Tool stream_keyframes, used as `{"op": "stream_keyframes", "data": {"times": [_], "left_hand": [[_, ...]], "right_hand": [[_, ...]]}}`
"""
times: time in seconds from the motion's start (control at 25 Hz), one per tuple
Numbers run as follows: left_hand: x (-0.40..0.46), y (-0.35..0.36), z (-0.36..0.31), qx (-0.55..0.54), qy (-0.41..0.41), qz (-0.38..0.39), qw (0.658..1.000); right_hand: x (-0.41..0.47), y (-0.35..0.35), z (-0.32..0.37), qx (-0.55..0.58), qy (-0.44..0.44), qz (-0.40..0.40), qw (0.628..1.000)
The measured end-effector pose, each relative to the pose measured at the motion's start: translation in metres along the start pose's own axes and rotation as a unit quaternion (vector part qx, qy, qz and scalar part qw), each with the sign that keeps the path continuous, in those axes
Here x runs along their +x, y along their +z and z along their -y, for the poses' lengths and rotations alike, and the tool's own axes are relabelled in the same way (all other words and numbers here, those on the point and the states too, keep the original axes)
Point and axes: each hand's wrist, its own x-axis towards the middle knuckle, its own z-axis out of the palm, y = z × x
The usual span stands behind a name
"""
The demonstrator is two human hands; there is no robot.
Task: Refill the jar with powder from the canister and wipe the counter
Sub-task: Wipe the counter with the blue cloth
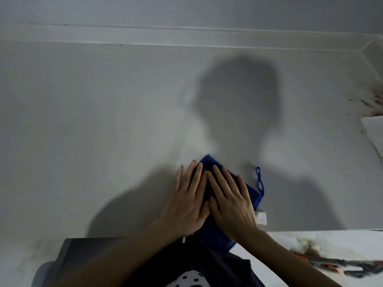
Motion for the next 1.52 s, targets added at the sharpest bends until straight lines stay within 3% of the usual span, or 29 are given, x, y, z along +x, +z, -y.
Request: {"op": "stream_keyframes", "data": {"times": [0.24, 0.48, 0.76, 1.0, 1.24, 1.52], "left_hand": [[0.012, 0.002, -0.013, -0.003, 0.001, 0.005, 1.000], [0.025, 0.000, 0.002, -0.018, -0.058, -0.010, 0.998], [0.064, -0.004, 0.050, -0.020, -0.136, -0.003, 0.990], [0.112, -0.007, 0.098, -0.034, -0.133, -0.030, 0.990], [0.179, -0.009, 0.150, -0.023, -0.113, -0.049, 0.992], [0.257, -0.014, 0.198, -0.017, -0.178, -0.023, 0.984]], "right_hand": [[-0.006, -0.002, -0.015, -0.006, 0.032, 0.002, 0.999], [0.033, -0.002, -0.019, -0.029, -0.037, 0.018, 0.999], [0.125, -0.003, -0.025, -0.021, -0.141, 0.057, 0.988], [0.204, -0.006, -0.037, 0.012, -0.202, 0.079, 0.976], [0.291, -0.008, -0.049, 0.011, -0.228, 0.102, 0.968], [0.386, -0.006, -0.064, -0.006, -0.203, 0.106, 0.973]]}}
